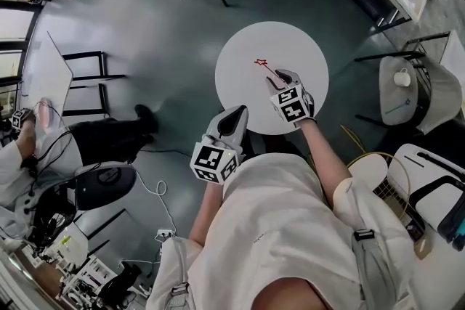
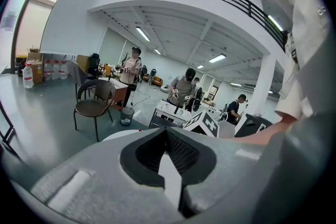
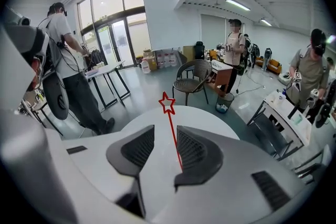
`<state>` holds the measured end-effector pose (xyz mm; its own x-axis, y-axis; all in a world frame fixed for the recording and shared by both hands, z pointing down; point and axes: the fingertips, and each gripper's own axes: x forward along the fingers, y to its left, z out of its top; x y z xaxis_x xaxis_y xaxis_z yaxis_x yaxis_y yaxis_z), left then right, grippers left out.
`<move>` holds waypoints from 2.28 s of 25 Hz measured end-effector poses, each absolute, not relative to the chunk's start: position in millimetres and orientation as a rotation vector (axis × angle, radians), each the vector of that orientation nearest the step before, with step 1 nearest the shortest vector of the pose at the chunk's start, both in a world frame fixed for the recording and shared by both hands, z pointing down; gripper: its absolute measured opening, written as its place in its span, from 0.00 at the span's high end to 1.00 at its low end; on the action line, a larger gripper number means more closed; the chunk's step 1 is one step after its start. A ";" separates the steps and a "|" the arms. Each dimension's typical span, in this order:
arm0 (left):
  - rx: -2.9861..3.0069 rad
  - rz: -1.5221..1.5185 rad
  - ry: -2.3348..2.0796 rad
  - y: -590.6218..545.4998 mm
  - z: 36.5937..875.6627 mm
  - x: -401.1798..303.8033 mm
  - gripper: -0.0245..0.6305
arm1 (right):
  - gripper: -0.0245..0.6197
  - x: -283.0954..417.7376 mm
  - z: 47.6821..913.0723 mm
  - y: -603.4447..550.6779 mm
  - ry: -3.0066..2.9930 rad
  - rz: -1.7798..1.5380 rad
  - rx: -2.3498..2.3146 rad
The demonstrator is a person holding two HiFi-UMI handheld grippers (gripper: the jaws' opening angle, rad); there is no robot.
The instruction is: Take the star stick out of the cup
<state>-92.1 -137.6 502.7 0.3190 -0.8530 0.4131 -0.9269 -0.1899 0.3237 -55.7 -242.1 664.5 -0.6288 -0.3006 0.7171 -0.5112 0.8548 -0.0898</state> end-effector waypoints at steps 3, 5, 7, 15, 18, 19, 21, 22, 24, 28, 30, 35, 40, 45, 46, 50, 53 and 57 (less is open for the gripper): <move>2.083 0.196 -1.556 -137.1 503.7 -91.4 0.95 | 0.74 -57.9 674.0 -242.8 -2.262 0.355 0.579; 2.082 0.196 -1.558 -135.5 504.5 -92.7 0.95 | 0.74 -59.7 680.2 -243.2 -2.252 0.357 0.578; 2.075 0.192 -1.565 -134.2 505.1 -94.1 0.95 | 0.74 -60.5 684.8 -243.8 -2.244 0.353 0.573; 2.050 0.187 -1.587 -129.8 507.4 -99.3 0.95 | 0.75 -67.7 696.2 -248.0 -2.219 0.327 0.550; 2.038 0.183 -1.597 -128.0 508.9 -103.6 0.95 | 0.77 -72.1 702.8 -250.4 -2.206 0.322 0.542; 2.035 0.183 -1.599 -126.9 510.0 -104.7 0.95 | 0.77 -72.9 705.0 -251.4 -2.202 0.320 0.543; 2.029 0.184 -1.603 -124.4 511.4 -106.8 0.95 | 0.78 -73.9 708.7 -252.6 -2.194 0.318 0.546; 2.027 0.184 -1.605 -123.4 511.6 -107.6 0.95 | 0.79 -74.0 710.1 -252.8 -2.189 0.317 0.546; 2.026 0.183 -1.608 -121.8 510.8 -108.9 0.95 | 0.81 -74.1 711.3 -252.6 -2.183 0.317 0.546; 2.026 0.182 -1.612 -120.0 508.5 -110.2 0.95 | 0.85 -74.4 711.8 -252.2 -2.177 0.311 0.548; 2.027 0.183 -1.612 -119.2 508.4 -110.2 0.95 | 0.86 -74.1 713.2 -253.3 -2.172 0.299 0.554; 2.023 0.186 -1.619 -116.3 510.2 -111.3 0.95 | 0.91 -72.4 717.1 -258.8 -2.160 0.266 0.575; 2.019 0.182 -1.628 -112.4 509.4 -112.3 0.95 | 0.91 -72.5 716.6 -257.8 -2.156 0.248 0.579; 2.016 0.177 -1.633 -110.6 509.5 -113.5 0.95 | 0.92 -71.5 716.8 -256.1 -2.148 0.221 0.585; 2.016 0.176 -1.634 -110.4 509.7 -113.1 0.95 | 0.92 -70.5 717.1 -256.0 -2.146 0.216 0.585; 2.018 0.176 -1.634 -112.2 508.1 -110.7 0.95 | 0.92 -66.9 714.3 -257.4 -2.150 0.210 0.590; 2.022 0.177 -1.633 -113.0 506.1 -109.9 0.95 | 0.92 -65.3 710.8 -257.0 -2.156 0.218 0.597; 2.032 0.179 -1.633 -111.6 505.6 -105.0 0.95 | 0.93 -61.2 708.8 -255.2 -2.172 0.233 0.606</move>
<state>-105.0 -111.6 505.6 0.2635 -0.8710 0.4146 -0.9402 -0.1356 0.3126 -61.2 -255.2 708.8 -0.5243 -0.3411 0.7802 -0.4990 0.8655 0.0431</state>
